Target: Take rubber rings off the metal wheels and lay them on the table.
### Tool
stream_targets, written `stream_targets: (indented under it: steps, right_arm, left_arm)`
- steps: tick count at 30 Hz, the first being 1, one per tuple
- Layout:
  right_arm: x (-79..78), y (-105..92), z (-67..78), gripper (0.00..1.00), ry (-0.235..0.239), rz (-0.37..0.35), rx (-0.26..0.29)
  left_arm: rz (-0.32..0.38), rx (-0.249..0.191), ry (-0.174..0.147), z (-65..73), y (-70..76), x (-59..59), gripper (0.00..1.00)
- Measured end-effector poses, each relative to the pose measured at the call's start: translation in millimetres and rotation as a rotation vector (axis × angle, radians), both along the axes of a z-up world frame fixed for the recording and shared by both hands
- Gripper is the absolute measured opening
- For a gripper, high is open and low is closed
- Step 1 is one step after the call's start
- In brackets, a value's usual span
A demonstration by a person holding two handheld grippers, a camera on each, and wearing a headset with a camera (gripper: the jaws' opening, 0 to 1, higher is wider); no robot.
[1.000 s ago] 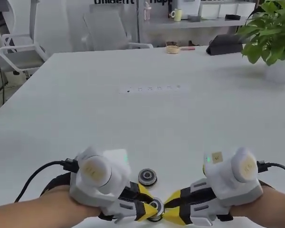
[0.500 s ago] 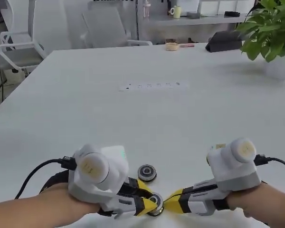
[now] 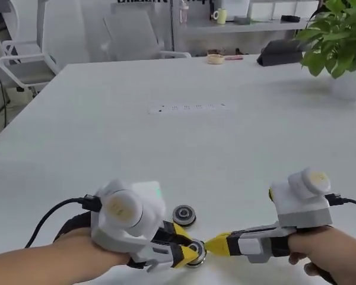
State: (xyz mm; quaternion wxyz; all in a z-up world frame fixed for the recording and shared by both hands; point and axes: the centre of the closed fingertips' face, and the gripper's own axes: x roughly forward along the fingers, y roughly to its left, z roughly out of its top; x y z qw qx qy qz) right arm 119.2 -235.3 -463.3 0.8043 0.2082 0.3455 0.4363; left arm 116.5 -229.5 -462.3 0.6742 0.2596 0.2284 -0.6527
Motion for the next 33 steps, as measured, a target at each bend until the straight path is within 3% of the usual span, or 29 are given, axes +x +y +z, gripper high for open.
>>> stream_targets:
  steps: [15, 18, 21, 22, 23, 24, 33]
  right_arm:
    - [-3.6, 10.8, 2.9, 0.0, -0.027, 0.043, 0.025]
    - [-3.7, 11.9, 4.8, 0.0, -0.026, 0.045, 0.039]
    - [-6.0, 17.2, 12.4, 0.0, -0.029, 0.061, 0.088]
    - [-8.5, 21.2, 13.8, 0.0, -0.021, 0.072, 0.089]
    - [-2.1, 18.3, 14.0, 0.0, -0.084, 0.071, 0.059]
    - [-5.5, 17.4, 13.8, 0.0, -0.044, 0.072, 0.075]
    - [-1.3, 11.7, 13.6, 0.0, -0.073, 0.063, 0.065]
  left_arm:
    - [0.002, -0.018, 0.005, 0.1, -0.3, 0.2, 0.07]
    - [0.001, -0.021, 0.004, 0.5, -0.3, 0.1, 0.07]
    - [-0.001, -0.024, 0.009, 0.5, -1.4, -0.1, 0.07]
    - [0.0, -0.026, 0.009, 0.5, -1.8, -0.1, 0.07]
    - [0.002, -0.03, 0.009, 0.9, -2.2, 0.2, 0.07]
    - [0.002, -0.032, 0.01, 0.8, -2.1, -0.1, 0.07]
    - [-0.004, -0.027, 0.003, 1.6, -2.4, 0.0, 0.08]
